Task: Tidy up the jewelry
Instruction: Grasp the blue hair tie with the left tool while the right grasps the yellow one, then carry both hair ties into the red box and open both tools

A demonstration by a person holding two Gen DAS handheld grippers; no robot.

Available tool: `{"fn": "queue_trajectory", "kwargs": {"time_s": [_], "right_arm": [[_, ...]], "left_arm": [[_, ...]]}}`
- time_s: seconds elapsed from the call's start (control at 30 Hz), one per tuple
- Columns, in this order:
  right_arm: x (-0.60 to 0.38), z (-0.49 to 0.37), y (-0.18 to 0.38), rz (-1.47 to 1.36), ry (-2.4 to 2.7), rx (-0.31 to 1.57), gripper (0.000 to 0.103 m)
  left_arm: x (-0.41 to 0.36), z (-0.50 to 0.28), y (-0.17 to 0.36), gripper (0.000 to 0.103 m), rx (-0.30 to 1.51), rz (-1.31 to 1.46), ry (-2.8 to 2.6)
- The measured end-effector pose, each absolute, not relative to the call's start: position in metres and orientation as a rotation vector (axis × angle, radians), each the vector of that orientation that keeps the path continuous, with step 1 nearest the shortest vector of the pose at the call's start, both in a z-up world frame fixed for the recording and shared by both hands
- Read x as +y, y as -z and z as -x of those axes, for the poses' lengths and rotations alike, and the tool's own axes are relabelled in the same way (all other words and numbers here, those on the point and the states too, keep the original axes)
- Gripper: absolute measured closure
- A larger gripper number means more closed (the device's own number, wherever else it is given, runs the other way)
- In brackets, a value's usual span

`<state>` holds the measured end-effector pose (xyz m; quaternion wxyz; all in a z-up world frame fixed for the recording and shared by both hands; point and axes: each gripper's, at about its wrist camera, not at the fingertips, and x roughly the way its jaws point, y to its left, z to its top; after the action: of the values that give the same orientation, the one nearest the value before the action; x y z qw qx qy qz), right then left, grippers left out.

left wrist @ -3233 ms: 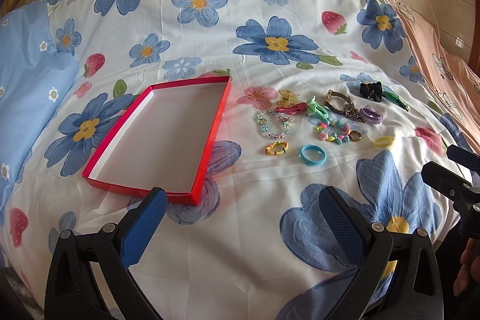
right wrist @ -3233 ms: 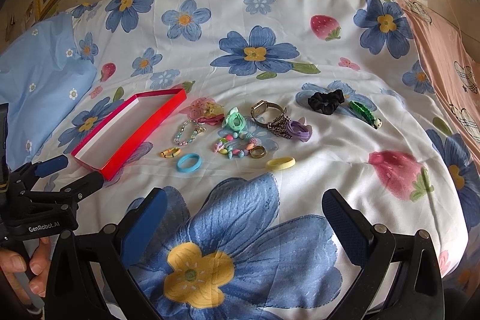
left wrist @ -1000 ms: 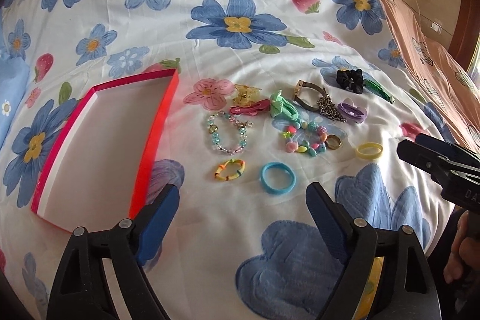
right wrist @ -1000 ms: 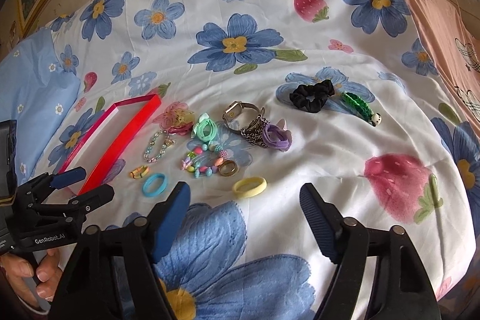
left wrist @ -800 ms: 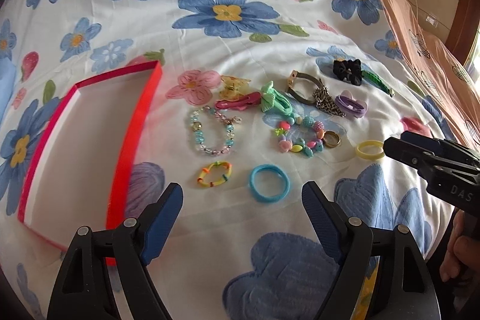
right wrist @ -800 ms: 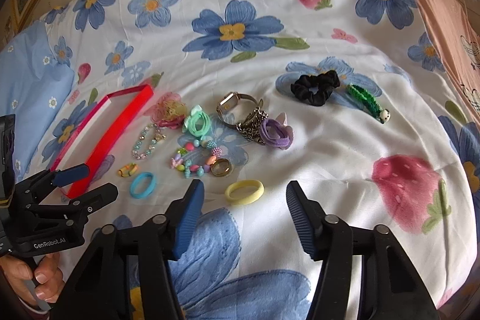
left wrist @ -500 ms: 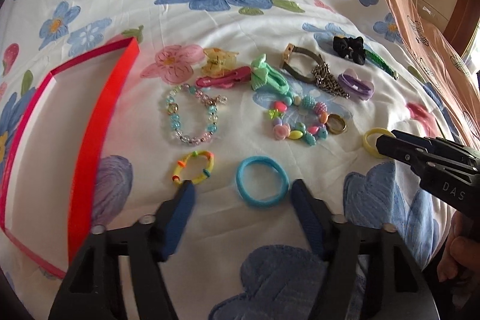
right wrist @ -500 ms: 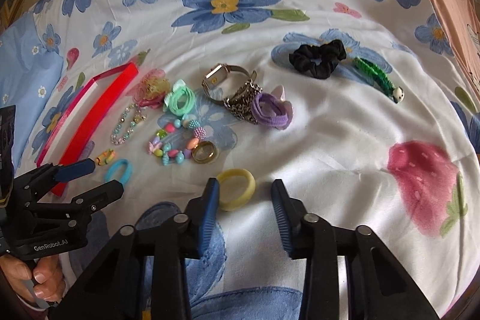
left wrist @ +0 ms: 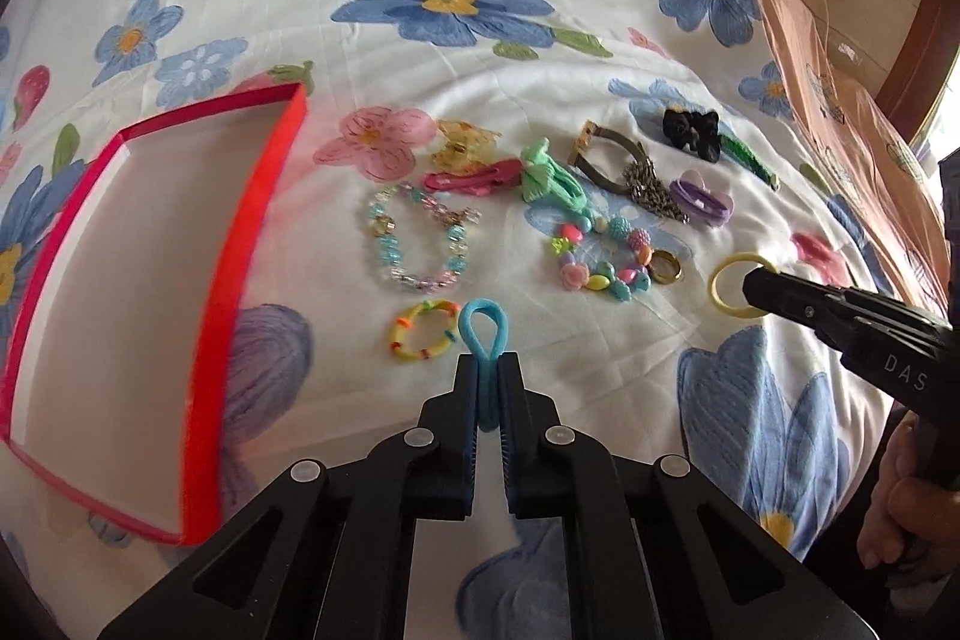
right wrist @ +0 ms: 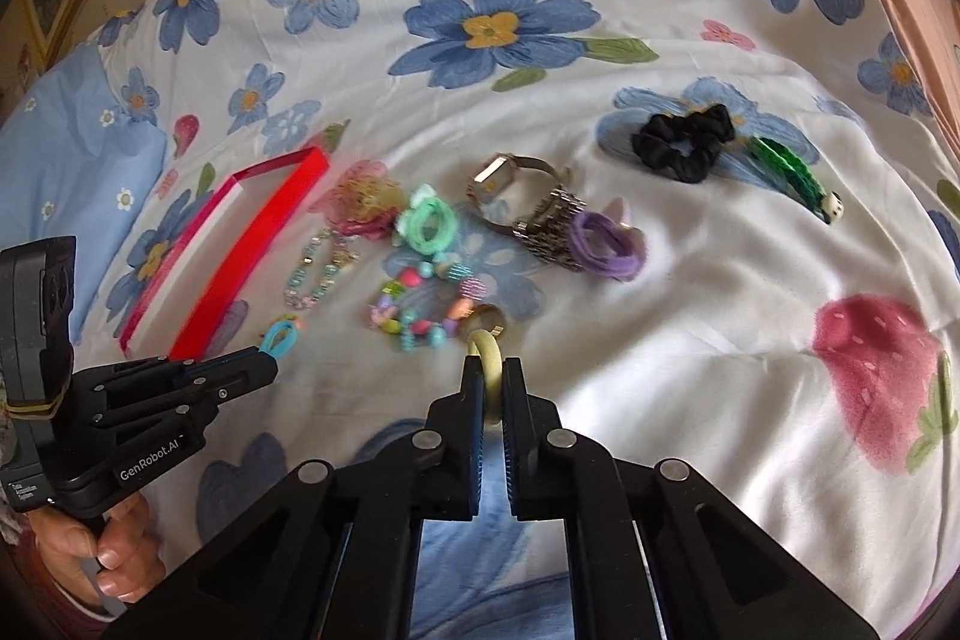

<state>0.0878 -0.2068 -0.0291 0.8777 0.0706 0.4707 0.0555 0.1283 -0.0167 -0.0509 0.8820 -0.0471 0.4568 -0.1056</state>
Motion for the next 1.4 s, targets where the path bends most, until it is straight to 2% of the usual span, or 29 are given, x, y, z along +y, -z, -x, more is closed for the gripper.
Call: {"fn": "queue_trajectory", "kwargs": {"time_s": [0.37,0.73,1.0,1.4], "right_arm": [[-0.130,-0.107,0.019,-0.110,-0.291,0.973,0.098],[-0.040,-0.138,0.018,-0.062,-0.486,0.977,0.098],[0.022,-0.162,0.031,-0.037,-0.605,1.006,0.098],[0.075,-0.198,0.090,0.017,-0.681,1.162,0.098]], "left_arm": [[0.046,-0.090,0.020,0.097,0.888,0.153,0.092],[0.105,-0.079,0.010,0.097,0.871,0.194,-0.043],[0.138,-0.098,0.023,0.097,0.907,0.196,-0.127],[0.172,-0.146,0.066,0.097,1.004,0.233,-0.178]]}}
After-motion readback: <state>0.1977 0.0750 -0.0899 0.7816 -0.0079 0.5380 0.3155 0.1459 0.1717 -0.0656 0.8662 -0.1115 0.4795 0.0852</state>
